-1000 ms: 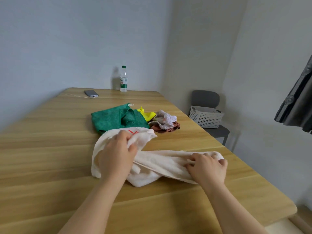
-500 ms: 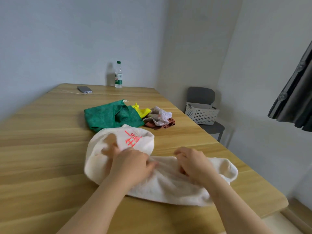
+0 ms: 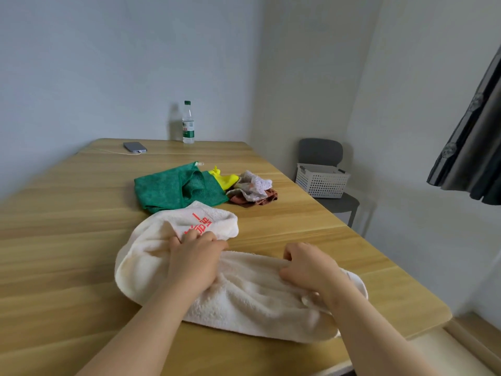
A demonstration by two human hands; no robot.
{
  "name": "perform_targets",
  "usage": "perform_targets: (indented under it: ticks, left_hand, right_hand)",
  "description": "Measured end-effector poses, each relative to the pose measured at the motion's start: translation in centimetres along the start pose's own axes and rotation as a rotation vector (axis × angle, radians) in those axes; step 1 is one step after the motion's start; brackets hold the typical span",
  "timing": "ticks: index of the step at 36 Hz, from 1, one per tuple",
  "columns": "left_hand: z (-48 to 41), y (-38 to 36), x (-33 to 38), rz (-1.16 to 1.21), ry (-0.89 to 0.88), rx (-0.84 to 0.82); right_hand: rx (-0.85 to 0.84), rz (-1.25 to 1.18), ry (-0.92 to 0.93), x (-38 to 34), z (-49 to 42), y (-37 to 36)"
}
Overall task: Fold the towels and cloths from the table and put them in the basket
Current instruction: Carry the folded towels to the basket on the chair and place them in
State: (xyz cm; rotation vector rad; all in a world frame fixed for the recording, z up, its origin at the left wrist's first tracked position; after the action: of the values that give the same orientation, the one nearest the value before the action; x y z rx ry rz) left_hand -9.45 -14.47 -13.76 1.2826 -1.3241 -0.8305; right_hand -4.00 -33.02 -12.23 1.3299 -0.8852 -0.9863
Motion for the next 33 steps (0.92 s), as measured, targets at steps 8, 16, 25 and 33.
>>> perform_targets:
  ticks: [8,16,25,33]
  left_hand:
    - [1.7,1.8,0.0,-0.048,-0.098,0.386]
    - [3.7,3.3,-1.8,-0.117,-0.198,0.320]
    - [3.3,4.1,1.3,-0.489,-0.317,-0.043]
    - [0.7,3.8,0.3,-0.468,-0.004,-0.175]
  right_hand:
    - [0.446,0.031,-0.028,-0.6,1.7,0.9]
    - [0.529,0.140,0.045,-0.9,2.1,2.7]
    - [0.109,-0.310,-0.074,-0.2,2.4,0.1]
    - [0.008,-0.115,0.006,-0.6,2.5,-0.9]
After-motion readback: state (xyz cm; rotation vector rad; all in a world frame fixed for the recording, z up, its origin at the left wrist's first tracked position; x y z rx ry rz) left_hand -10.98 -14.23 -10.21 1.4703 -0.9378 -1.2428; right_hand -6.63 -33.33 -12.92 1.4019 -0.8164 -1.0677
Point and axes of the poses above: each hand's wrist, its own z-axis away from the middle knuckle, its own y-axis out of the back of the hand, x = y × z, the point moved 1 cm from there along -z, towards the middle knuckle, and after that the axes turned 11 degrees about z, right-handed, at the moved point
